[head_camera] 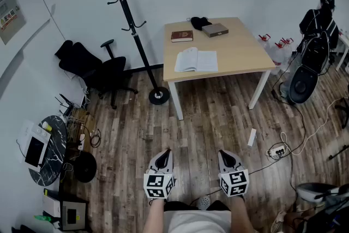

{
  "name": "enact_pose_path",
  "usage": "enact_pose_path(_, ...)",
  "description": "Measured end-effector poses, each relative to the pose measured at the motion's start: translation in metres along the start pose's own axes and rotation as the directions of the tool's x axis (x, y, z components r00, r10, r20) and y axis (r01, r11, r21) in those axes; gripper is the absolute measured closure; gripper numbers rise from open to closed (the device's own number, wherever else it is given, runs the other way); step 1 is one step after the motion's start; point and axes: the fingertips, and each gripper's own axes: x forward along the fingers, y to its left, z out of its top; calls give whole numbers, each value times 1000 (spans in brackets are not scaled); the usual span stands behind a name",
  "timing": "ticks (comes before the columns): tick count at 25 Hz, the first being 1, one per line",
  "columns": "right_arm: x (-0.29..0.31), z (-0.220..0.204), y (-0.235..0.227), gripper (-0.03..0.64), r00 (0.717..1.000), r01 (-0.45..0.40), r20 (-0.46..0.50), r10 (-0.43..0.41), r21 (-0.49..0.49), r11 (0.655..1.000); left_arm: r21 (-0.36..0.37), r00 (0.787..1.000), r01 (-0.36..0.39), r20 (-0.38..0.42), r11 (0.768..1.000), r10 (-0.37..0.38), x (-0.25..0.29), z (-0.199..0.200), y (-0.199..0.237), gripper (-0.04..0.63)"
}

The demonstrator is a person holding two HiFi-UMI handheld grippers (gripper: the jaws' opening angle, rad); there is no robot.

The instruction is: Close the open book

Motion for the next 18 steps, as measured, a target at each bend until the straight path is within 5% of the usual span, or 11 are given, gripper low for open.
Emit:
enact_pose_path(14,-9,3,-10,609,999,31,42,-33,39,999,40,1000,-17,5,999,17,-2,6,-9,568)
enact_pose_path(16,-11,-1,-10,607,999,20,39,-22,51,998,47,1000,-30,0,998,30,-3,3,-9,466)
enact_pose_path(18,-11,-6,-11,457,1000,2,28,-4,66,998,47,999,-44,-12,998,45,-4,-2,-8,427)
